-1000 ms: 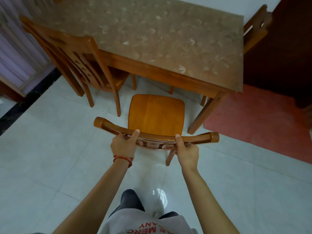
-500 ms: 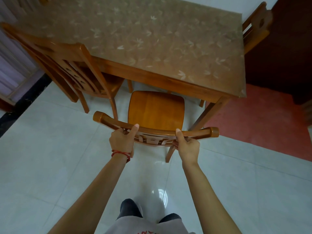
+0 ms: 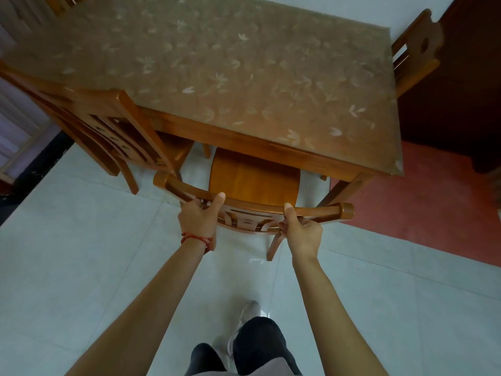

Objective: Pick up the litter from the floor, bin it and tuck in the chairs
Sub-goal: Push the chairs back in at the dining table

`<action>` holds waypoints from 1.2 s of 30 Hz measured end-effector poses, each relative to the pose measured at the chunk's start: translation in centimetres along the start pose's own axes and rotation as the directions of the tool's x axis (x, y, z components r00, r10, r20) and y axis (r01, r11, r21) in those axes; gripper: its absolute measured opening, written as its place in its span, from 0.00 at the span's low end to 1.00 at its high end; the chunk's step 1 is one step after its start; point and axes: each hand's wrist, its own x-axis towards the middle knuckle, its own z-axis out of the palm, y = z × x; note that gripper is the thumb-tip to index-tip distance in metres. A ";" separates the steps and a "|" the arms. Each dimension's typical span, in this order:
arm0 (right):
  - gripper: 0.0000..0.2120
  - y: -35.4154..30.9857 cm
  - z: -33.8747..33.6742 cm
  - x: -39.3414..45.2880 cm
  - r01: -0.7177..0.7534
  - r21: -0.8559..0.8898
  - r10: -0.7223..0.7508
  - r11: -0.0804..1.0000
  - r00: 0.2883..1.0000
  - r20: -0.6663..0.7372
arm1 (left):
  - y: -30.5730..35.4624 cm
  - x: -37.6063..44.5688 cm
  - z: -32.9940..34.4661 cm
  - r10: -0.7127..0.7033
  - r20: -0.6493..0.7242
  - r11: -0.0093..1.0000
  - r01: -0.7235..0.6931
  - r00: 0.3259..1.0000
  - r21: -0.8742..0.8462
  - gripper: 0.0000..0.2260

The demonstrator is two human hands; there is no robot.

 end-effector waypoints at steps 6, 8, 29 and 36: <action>0.15 -1.7 1.3 2.7 0.047 -0.004 -0.047 0.999 0.999 -0.014 | 1.9 3.0 1.8 0.006 0.005 1.000 -0.006 1.000 0.013 0.19; 0.15 -2.1 1.7 3.2 0.059 -0.026 -0.059 0.998 0.998 -0.019 | 2.3 3.7 2.0 0.003 0.007 1.000 -0.003 1.000 0.031 0.18; 0.16 -6.0 6.3 8.3 -0.009 0.019 0.011 1.000 0.994 -0.107 | 5.5 12.0 4.3 0.100 0.120 0.994 -0.105 0.988 0.029 0.17; 0.14 -7.4 7.3 9.8 -0.023 0.074 0.033 0.997 0.990 -0.136 | 6.2 14.3 5.4 0.108 0.159 0.994 -0.108 0.981 -0.011 0.19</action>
